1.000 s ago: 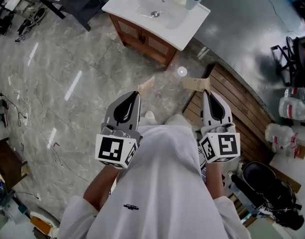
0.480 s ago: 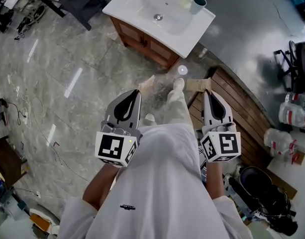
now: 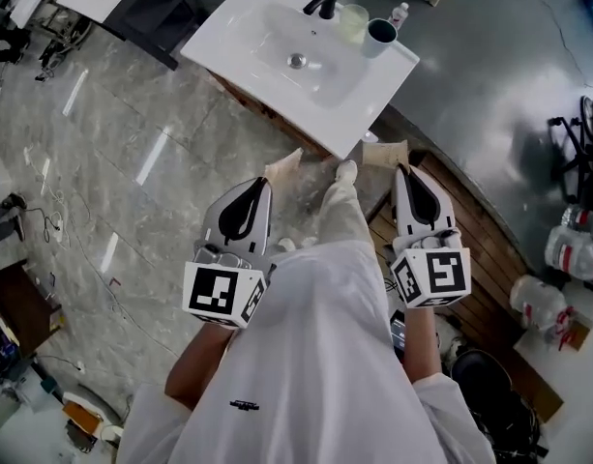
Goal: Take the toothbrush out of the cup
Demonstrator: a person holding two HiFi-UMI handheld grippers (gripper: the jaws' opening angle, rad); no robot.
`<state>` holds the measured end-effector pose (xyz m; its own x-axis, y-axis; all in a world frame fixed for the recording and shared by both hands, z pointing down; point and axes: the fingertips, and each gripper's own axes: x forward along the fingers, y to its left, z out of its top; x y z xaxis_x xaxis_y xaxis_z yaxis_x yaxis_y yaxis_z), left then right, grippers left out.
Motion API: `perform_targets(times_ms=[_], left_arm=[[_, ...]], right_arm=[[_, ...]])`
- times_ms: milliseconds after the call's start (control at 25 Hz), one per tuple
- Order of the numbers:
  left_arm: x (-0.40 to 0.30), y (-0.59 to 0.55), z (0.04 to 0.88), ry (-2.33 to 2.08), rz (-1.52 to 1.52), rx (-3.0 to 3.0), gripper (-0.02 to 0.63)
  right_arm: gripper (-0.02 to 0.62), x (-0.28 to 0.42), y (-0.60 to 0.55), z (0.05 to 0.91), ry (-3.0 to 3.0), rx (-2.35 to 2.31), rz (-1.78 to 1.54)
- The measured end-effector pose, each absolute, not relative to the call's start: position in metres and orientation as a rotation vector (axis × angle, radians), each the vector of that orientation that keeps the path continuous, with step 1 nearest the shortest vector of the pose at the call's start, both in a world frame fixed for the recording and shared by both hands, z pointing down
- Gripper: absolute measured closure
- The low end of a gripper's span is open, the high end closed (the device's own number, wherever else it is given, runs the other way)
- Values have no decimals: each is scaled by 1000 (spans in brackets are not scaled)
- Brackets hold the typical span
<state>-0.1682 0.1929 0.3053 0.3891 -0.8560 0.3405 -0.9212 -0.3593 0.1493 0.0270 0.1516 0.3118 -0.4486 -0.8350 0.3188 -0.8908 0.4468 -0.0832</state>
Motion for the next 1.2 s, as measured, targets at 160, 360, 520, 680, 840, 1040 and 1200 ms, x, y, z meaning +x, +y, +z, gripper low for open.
perform_targets(times_ms=[160,360,520,680,840,1040,1200], left_arm=[[-132,128,300,-1576,326,2329,601],[-95,56,299,-1599,365,2309,600],[-73,15,292,-1628,379,2302,600],[-70,-13,283,-1643,375,2289,601],[-80,-35,283,-1618,352,2308,600],[-85,-50,285,-1570,353,2339,601],[-88,-60,284,-1555,346,2358,601]], right_arm=[[588,62,89,310,-2490,1471,359],[588,90,18,305,-2559,1402,374],[588,106,-20,300,-2620,1356,427],[588,107,-50,298,-2624,1340,442],[588,98,-68,297,-2603,1376,433],[588,93,-74,296,-2568,1389,401],[588,88,-82,292,-2562,1396,375]])
